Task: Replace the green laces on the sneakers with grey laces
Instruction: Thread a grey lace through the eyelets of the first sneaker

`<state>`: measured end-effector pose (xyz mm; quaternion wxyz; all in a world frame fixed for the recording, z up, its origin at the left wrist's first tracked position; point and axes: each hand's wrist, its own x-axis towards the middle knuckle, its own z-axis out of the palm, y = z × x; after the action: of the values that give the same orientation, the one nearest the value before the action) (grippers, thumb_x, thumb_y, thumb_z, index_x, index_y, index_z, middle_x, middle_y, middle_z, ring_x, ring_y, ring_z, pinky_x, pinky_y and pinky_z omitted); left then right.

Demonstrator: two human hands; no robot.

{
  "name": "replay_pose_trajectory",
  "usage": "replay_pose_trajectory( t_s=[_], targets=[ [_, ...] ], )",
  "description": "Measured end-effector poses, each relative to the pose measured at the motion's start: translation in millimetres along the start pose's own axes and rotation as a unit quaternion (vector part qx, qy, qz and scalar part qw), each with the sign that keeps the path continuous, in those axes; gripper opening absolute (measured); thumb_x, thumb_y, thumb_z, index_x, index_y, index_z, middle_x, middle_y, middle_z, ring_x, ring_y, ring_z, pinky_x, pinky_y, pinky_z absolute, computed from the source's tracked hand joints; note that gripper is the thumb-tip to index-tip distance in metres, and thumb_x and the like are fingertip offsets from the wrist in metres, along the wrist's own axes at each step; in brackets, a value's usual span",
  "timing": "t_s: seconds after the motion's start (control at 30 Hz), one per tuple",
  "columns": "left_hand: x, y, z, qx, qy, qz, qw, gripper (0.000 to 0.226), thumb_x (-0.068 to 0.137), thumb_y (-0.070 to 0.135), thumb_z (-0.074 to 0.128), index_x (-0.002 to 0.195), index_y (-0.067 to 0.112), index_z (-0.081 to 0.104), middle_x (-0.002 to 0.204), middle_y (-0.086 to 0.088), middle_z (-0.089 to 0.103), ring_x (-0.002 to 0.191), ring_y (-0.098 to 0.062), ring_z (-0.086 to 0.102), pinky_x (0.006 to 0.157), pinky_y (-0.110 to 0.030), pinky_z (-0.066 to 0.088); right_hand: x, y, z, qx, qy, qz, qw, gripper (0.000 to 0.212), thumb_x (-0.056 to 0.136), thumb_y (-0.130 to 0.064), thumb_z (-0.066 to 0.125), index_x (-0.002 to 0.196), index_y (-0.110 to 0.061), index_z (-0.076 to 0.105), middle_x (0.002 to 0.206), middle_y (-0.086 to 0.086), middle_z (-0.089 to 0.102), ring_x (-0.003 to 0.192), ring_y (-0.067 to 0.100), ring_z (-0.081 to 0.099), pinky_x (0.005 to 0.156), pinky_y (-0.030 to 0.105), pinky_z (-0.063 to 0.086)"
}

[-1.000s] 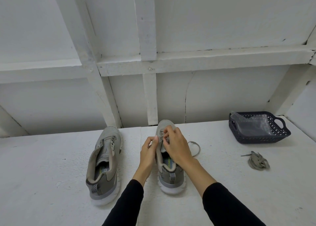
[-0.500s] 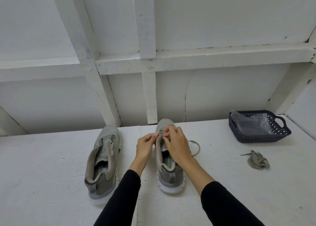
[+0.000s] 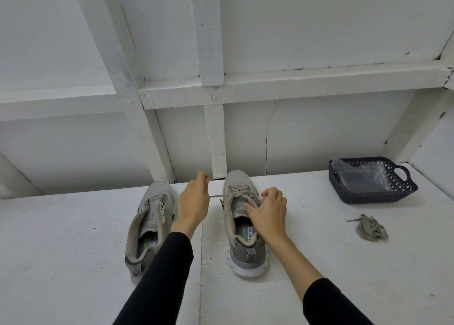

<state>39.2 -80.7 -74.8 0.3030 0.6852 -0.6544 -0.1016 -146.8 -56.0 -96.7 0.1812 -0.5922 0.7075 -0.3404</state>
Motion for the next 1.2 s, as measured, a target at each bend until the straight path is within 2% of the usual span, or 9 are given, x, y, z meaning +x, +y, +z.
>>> replay_pose_trajectory(
  t_s=[0.13, 0.3, 0.47, 0.53, 0.67, 0.77, 0.87, 1.07, 1.2],
  targets=[
    [1, -8, -4, 0.103, -0.102, 0.049, 0.988, 0.034, 0.102, 0.045, 0.036, 0.097, 0.031, 0.066, 0.096, 0.010, 0.060, 0.100, -0.017, 0.041, 0.073, -0.036, 0.042, -3, -1, -4, 0.017, -0.024, 0.020, 0.999, 0.032, 0.081, -0.032, 0.069, 0.094, -0.016, 0.044, 0.099, 0.000, 0.048, 0.095, 0.020, 0.044, 0.075, 0.029, 0.035],
    [-8, 1, -1, -0.234, -0.158, -0.061, 0.957, 0.036, 0.103, 0.038, 0.041, 0.076, 0.026, 0.061, 0.093, 0.006, 0.054, 0.102, -0.022, 0.041, 0.085, -0.032, 0.036, -5, -2, -4, 0.022, -0.034, 0.024, 0.999, 0.024, 0.085, -0.030, 0.065, 0.088, -0.016, 0.045, 0.094, -0.002, 0.051, 0.090, 0.017, 0.041, 0.070, 0.028, 0.033],
    [-4, 18, -13, -0.635, -0.007, -0.241, 0.734, 0.037, 0.107, 0.029, 0.033, 0.077, 0.013, 0.049, 0.066, 0.000, 0.053, 0.059, -0.012, 0.051, 0.068, -0.027, 0.054, -6, -3, -6, 0.016, -0.031, 0.028, 0.999, 0.024, 0.085, -0.033, 0.064, 0.087, -0.018, 0.045, 0.090, -0.003, 0.049, 0.085, 0.019, 0.047, 0.068, 0.030, 0.034],
    [-3, 19, -18, -0.558, 0.016, -0.243, 0.793, 0.035, 0.106, 0.036, 0.030, 0.080, 0.017, 0.042, 0.065, 0.003, 0.039, 0.052, -0.009, 0.036, 0.047, -0.021, 0.039, -6, -3, -6, 0.012, -0.031, 0.027, 0.999, 0.023, 0.086, -0.032, 0.063, 0.086, -0.018, 0.045, 0.090, -0.003, 0.051, 0.085, 0.019, 0.047, 0.068, 0.029, 0.033],
    [-11, 5, -16, -0.111, -0.054, -0.044, 0.991, 0.022, 0.101, 0.050, 0.038, 0.099, 0.030, 0.046, 0.072, -0.002, 0.052, 0.065, -0.016, 0.047, 0.059, -0.030, 0.037, -6, -5, -4, 0.006, -0.030, 0.036, 0.999, 0.022, 0.086, -0.033, 0.062, 0.086, -0.018, 0.046, 0.088, -0.003, 0.052, 0.084, 0.020, 0.048, 0.068, 0.030, 0.033],
    [-13, -1, -10, 0.061, -0.131, 0.016, 0.989, 0.015, 0.096, 0.054, 0.048, 0.095, 0.045, 0.059, 0.086, 0.005, 0.056, 0.084, -0.014, 0.052, 0.058, -0.028, 0.035, -6, -7, -5, 0.003, -0.029, 0.041, 0.999, 0.022, 0.086, -0.033, 0.062, 0.086, -0.019, 0.045, 0.087, -0.004, 0.051, 0.083, 0.020, 0.048, 0.067, 0.030, 0.033],
    [-10, -3, -1, -0.150, -0.096, -0.023, 0.984, 0.026, 0.099, 0.039, 0.050, 0.077, 0.032, 0.064, 0.093, 0.008, 0.060, 0.097, -0.018, 0.055, 0.071, -0.029, 0.039, -6, -5, -5, 0.002, -0.026, 0.040, 0.999, 0.023, 0.086, -0.034, 0.062, 0.086, -0.018, 0.045, 0.087, -0.004, 0.052, 0.083, 0.020, 0.049, 0.066, 0.030, 0.034],
    [0, 9, -15, -0.632, 0.054, -0.252, 0.731, 0.032, 0.107, 0.026, 0.030, 0.082, 0.013, 0.044, 0.075, 0.000, 0.052, 0.064, -0.013, 0.055, 0.070, -0.029, 0.053, -6, -3, -4, 0.003, -0.027, 0.040, 0.999, 0.022, 0.087, -0.035, 0.061, 0.088, -0.018, 0.046, 0.088, -0.002, 0.055, 0.084, 0.022, 0.053, 0.067, 0.031, 0.039],
    [-4, 11, -10, -0.411, -0.007, -0.178, 0.894, 0.027, 0.106, 0.030, 0.034, 0.086, 0.014, 0.043, 0.072, 0.000, 0.041, 0.062, -0.012, 0.037, 0.058, -0.026, 0.039, -6, -5, -3, 0.002, -0.031, 0.041, 0.999, 0.024, 0.086, -0.035, 0.062, 0.091, -0.018, 0.046, 0.090, -0.001, 0.057, 0.085, 0.021, 0.054, 0.069, 0.033, 0.045]
  ],
)
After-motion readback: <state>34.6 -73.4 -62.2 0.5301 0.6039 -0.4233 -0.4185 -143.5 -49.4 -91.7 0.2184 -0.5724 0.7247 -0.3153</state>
